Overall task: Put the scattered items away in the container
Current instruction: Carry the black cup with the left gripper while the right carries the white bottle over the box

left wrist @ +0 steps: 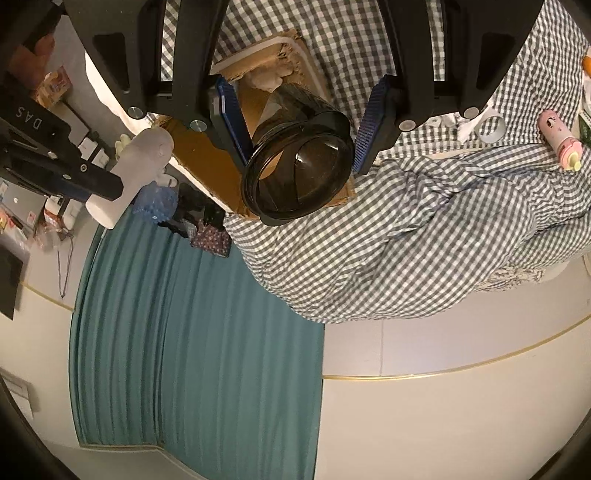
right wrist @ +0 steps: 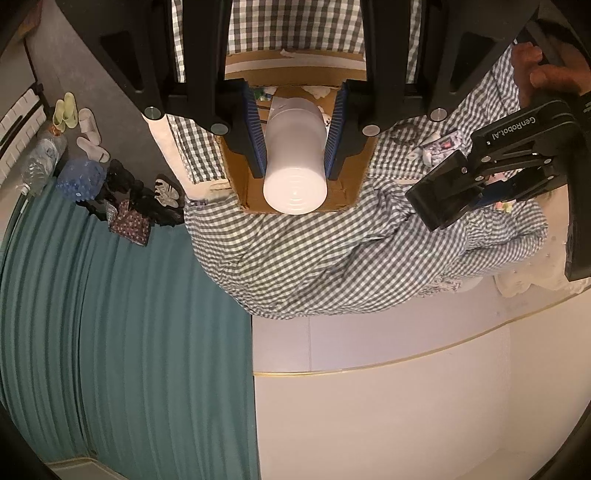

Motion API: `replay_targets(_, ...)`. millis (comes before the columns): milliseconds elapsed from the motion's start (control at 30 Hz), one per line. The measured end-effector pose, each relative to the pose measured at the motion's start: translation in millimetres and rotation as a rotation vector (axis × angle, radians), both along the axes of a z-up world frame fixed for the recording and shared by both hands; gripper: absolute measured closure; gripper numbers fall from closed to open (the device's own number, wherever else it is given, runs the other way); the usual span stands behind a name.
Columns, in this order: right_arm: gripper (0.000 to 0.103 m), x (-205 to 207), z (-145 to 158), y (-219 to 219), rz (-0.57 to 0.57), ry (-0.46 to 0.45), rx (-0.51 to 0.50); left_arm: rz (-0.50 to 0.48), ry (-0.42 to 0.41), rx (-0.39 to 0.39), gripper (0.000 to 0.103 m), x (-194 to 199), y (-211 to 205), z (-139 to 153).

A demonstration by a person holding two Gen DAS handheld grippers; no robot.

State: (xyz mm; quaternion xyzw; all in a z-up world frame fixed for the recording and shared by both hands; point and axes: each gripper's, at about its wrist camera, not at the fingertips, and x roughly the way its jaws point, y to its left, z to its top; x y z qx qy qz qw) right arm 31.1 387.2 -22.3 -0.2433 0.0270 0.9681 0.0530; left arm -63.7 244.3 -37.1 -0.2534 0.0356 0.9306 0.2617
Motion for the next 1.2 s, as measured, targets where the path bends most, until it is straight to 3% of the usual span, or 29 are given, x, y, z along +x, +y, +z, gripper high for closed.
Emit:
replay_targets(367,0.071,-25.3,-22.2,28.2,-0.030,-0.042,-0.009,-0.039,-0.034,-0.021,0.046,-22.6,29.9,-22.7)
replay_targets(1200,0.071,-101.3,-105.4,52.1,-0.011,-0.228,-0.064,-0.056,-0.229,-0.155,0.046,-87.4,71.8,-109.3)
